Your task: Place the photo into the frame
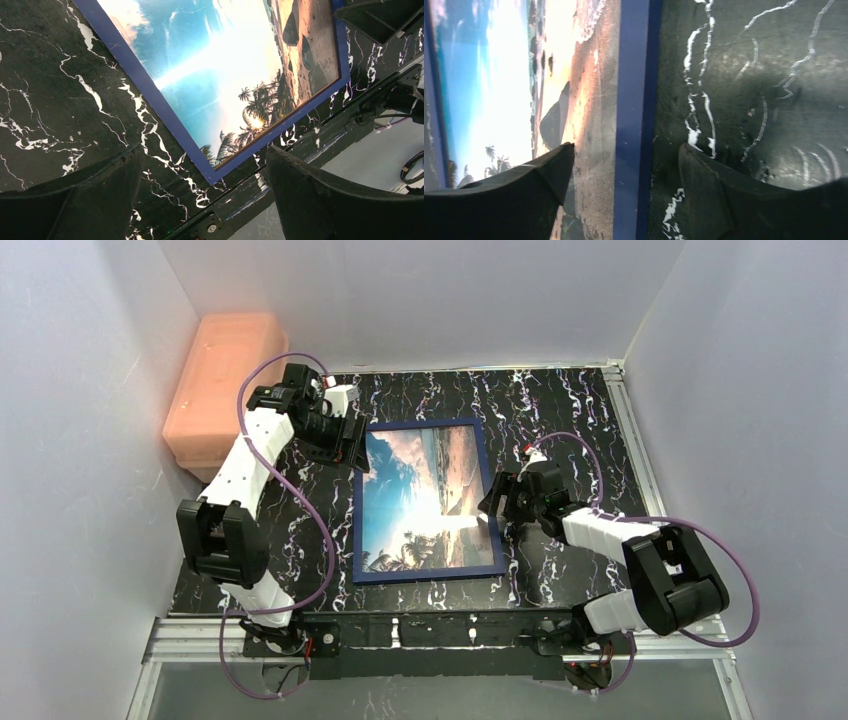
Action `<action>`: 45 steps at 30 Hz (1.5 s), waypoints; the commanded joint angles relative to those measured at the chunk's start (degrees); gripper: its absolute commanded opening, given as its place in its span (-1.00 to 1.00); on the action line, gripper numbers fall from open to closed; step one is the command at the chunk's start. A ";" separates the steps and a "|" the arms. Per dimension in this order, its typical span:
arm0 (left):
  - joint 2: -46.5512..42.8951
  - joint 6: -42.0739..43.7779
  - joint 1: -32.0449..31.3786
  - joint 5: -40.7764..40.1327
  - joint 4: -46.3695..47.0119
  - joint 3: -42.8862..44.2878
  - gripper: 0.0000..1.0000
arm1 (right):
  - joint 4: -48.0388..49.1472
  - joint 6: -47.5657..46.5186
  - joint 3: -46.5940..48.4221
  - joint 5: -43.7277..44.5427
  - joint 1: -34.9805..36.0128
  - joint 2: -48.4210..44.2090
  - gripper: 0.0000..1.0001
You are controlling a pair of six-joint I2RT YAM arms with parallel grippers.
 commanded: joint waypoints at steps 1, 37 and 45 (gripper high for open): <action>-2.25 1.02 0.59 -0.59 -1.27 -0.45 0.88 | -8.02 -3.77 3.35 5.83 -0.61 -3.39 0.81; -17.22 -2.92 13.56 -5.27 85.28 -62.27 0.97 | 25.83 -21.74 -5.60 52.78 -9.81 -0.35 0.97; -11.94 -5.02 13.90 -11.71 96.33 -63.71 0.97 | 37.45 -24.15 -11.86 47.56 -15.29 -1.68 0.97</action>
